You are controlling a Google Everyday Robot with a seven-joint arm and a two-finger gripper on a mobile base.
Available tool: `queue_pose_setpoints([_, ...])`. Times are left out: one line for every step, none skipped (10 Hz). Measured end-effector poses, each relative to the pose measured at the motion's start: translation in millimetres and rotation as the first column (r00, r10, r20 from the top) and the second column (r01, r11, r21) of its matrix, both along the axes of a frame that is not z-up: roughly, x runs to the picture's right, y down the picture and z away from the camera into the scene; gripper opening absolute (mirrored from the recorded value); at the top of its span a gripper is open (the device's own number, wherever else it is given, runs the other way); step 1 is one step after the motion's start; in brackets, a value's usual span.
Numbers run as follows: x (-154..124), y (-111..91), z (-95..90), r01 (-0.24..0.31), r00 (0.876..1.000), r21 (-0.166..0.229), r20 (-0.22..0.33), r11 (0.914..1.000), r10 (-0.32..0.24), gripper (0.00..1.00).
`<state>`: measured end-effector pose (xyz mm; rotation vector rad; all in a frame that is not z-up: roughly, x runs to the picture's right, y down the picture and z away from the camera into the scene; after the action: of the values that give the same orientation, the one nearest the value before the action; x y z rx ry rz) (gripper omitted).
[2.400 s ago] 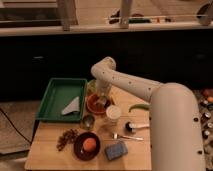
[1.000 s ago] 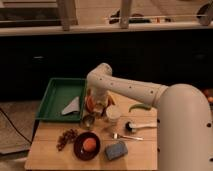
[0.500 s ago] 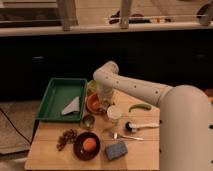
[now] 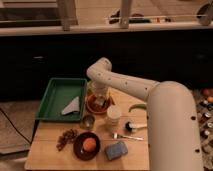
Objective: Wipe red bowl with eraser
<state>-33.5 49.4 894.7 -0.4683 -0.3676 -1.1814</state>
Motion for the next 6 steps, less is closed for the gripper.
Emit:
queue_pose_setpoints([-13, -2, 0.2, 0.030, 0.999, 0.006, 0.026, 0.9995, -0.030, 0.00])
queue_pose_setpoints([-24, -1, -1.5, 0.051, 0.997, 0.007, 0.052, 0.9987, -0.051, 0.00])
queue_pose_setpoints([-33, 0, -4.1, 0.069, 0.995, 0.005, 0.078, 0.9976, -0.069, 0.00])
queue_pose_setpoints([-40, 4, -7.9, 0.085, 0.991, 0.002, 0.099, 0.9964, -0.085, 0.00])
queue_pose_setpoints([-44, 6, -10.2, 0.096, 0.989, 0.000, 0.112, 0.9953, -0.096, 0.00])
queue_pose_setpoints([-48, 14, -16.9, 0.111, 0.985, -0.010, 0.132, 0.9937, -0.109, 0.00])
